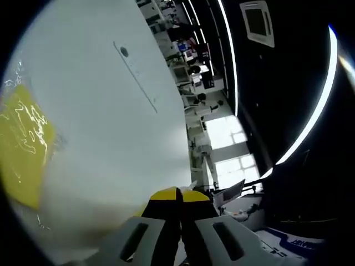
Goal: Compare the silicone blocks by pressing each to a similar depth, holding the contact briefly, and releasing to observe deformation and rebound differences across the visible hardness samples.
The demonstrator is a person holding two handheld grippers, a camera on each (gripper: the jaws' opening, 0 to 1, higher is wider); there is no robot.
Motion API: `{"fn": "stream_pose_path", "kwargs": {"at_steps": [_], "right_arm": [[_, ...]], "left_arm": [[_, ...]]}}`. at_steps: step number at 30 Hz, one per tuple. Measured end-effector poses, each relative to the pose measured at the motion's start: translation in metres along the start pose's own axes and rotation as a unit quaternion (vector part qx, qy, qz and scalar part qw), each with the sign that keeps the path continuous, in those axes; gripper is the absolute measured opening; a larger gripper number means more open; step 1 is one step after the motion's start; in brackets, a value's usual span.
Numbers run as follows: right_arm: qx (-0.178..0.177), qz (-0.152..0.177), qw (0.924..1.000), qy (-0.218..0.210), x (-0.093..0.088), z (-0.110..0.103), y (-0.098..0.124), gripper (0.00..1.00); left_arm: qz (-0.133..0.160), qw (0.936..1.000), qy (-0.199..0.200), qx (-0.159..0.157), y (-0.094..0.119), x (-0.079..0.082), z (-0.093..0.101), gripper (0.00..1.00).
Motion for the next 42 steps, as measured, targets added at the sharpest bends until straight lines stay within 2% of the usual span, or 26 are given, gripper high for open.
{"fn": "stream_pose_path", "kwargs": {"at_steps": [3, 7, 8, 9, 13, 18, 24, 28, 29, 30, 31, 32, 33, 34, 35, 36, 37, 39, 42], "right_arm": [[0.0, 0.004, 1.0, 0.004, 0.004, -0.003, 0.003, 0.44], [0.0, 0.013, 0.9998, 0.016, 0.014, -0.009, 0.005, 0.45], [0.0, 0.014, 0.9997, 0.018, 0.016, -0.011, 0.005, 0.45], [0.001, 0.016, 0.9996, 0.021, 0.019, -0.013, 0.005, 0.45], [0.009, 0.024, 0.9991, 0.034, 0.028, -0.023, 0.002, 0.45], [0.02, 0.033, 0.9981, 0.048, 0.039, -0.034, -0.001, 0.46], [0.036, 0.044, 0.9957, 0.074, 0.055, -0.046, -0.003, 0.49], [0.041, 0.055, 0.994, 0.086, 0.068, -0.05, -0.003, 0.5], [0.045, 0.058, 0.9931, 0.092, 0.073, -0.052, -0.002, 0.51], [0.048, 0.059, 0.9923, 0.097, 0.075, -0.053, -0.002, 0.51], [0.05, 0.06, 0.9915, 0.104, 0.078, -0.053, -0.003, 0.52], [0.051, 0.06, 0.9909, 0.109, 0.08, -0.053, -0.003, 0.53], [0.051, 0.062, 0.9899, 0.117, 0.084, -0.053, -0.003, 0.53], [0.053, 0.063, 0.9894, 0.12, 0.087, -0.053, -0.003, 0.54], [0.056, 0.061, 0.989, 0.123, 0.089, -0.052, -0.004, 0.54], [0.055, 0.06, 0.9885, 0.128, 0.091, -0.05, -0.004, 0.54], [0.056, 0.059, 0.9872, 0.137, 0.093, -0.049, -0.004, 0.55], [0.064, 0.057, 0.9859, 0.144, 0.098, -0.048, -0.004, 0.56], [0.079, 0.046, 0.9809, 0.172, 0.103, -0.047, -0.005, 0.58]], "left_arm": [[-0.003, 0.9998, -0.019, -0.002, 0.006, 0.003, 0.005, 0.0], [-0.014, 0.9975, -0.07, -0.004, 0.019, 0.012, 0.016, 0.0], [-0.025, 0.9962, -0.083, -0.013, 0.022, 0.011, 0.021, 0.0], [-0.022, 0.9948, -0.099, -0.005, 0.027, 0.015, 0.023, 0.0], [-0.035, 0.9897, -0.138, -0.019, 0.039, 0.021, 0.039, 0.0], [-0.049, 0.9836, -0.172, -0.025, 0.056, 0.029, 0.054, 0.0], [-0.069, 0.9793, -0.186, -0.039, 0.071, 0.034, 0.07, 0.0], [-0.065, 0.9768, -0.197, -0.051, 0.082, 0.041, 0.082, 0.0], [-0.079, 0.975, -0.198, -0.062, 0.084, 0.039, 0.089, 0.0], [-0.07, 0.9731, -0.212, -0.058, 0.085, 0.042, 0.091, 0.0], [-0.081, 0.9726, -0.208, -0.065, 0.086, 0.041, 0.095, 0.0], [-0.086, 0.9694, -0.218, -0.073, 0.088, 0.04, 0.1, 0.0], [-0.078, 0.9692, -0.224, -0.066, 0.089, 0.043, 0.102, 0.0], [-0.094, 0.9679, -0.218, -0.083, 0.09, 0.04, 0.108, 0.0], [-0.082, 0.9669, -0.229, -0.076, 0.091, 0.044, 0.109, 0.0], [-0.092, 0.9671, -0.222, -0.084, 0.092, 0.043, 0.113, 0.0], [-0.084, 0.9674, -0.224, -0.083, 0.093, 0.045, 0.115, 0.0], [-0.089, 0.9686, -0.212, -0.094, 0.094, 0.044, 0.12, 0.0], [-0.09, 0.9691, -0.212, -0.089, 0.096, 0.048, 0.12, 0.0]]}}
Point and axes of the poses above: the point that each gripper's makers call its tool centre point, and the gripper's own axes: y roughly backward along the fingers, z roughly to its right, x roughly out of its top, the point moved 2 cm from there along y, roughly backward along the fingers, and after that the axes turned 7 degrees about -x, right-handed, at the moved point
